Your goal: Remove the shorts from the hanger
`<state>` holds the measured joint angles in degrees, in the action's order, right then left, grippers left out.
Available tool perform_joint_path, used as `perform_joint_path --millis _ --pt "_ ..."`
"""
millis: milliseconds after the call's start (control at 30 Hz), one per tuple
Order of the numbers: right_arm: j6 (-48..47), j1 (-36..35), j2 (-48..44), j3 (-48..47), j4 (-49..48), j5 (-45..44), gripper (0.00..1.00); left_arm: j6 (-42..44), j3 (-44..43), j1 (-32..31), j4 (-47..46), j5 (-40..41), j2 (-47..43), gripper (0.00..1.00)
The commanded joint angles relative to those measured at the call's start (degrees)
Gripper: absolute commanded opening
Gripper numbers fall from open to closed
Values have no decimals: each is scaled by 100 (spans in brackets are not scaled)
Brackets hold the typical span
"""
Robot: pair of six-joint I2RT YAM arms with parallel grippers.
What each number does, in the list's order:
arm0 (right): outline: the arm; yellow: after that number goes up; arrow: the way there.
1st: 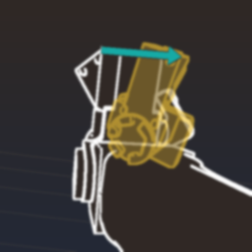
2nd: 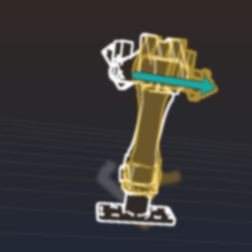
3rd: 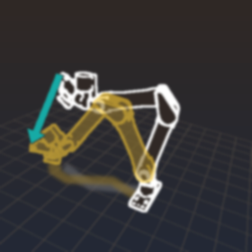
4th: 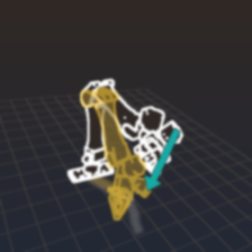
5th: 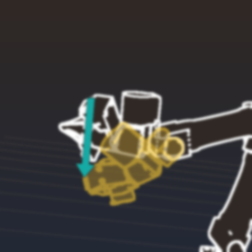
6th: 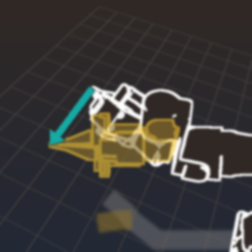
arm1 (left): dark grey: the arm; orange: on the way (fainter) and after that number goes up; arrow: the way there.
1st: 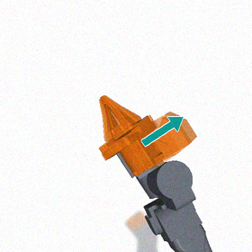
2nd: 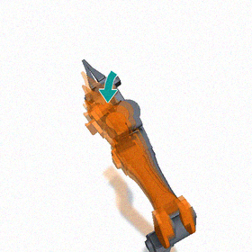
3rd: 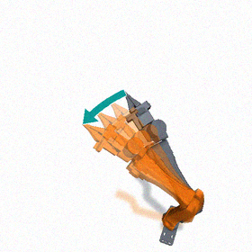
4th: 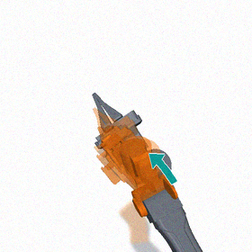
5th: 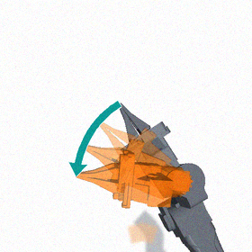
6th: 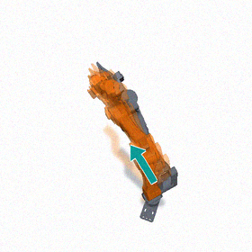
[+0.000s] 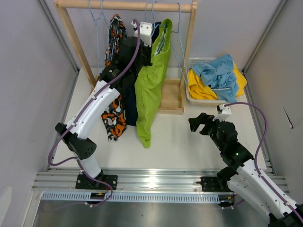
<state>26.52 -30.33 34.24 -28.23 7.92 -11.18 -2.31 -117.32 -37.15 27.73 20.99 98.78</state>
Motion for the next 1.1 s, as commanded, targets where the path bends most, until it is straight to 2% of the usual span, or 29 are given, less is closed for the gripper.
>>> perform_joint_path --millis 0,200,333,500,600,633,733,833,1000,1067 --pt "11 -35 -5 37 -283 -86 98 -7 -817 50 92 -262 18 0" --pt "20 -35 21 54 -344 -95 98 107 -2081 41 742 -482 80 0" --pt "2 -35 30 -33 -344 -104 98 213 -2444 50 1032 -474 -16 0" --pt "-33 -35 -22 -165 -142 -262 99 424 -2261 50 1436 -228 -500 0" --pt "-59 -44 -58 -262 -19 -349 99 354 -1787 32 1691 -209 -981 0" --pt "-68 -35 -101 -314 42 -358 100 328 -1081 23 1701 -262 -1166 0" --pt "-165 -43 -163 -402 130 -376 99 283 -112 -117 1718 -377 -1984 0" --pt "-375 -43 -233 -499 183 -227 99 90 733 -468 2138 -394 -2731 0" --pt "-701 -35 -304 -772 -9 431 99 -506 1928 -1214 2948 -228 -3812 0" --pt "-763 -43 -269 -868 -176 1020 99 -813 2159 -1347 3220 -271 -4304 0"
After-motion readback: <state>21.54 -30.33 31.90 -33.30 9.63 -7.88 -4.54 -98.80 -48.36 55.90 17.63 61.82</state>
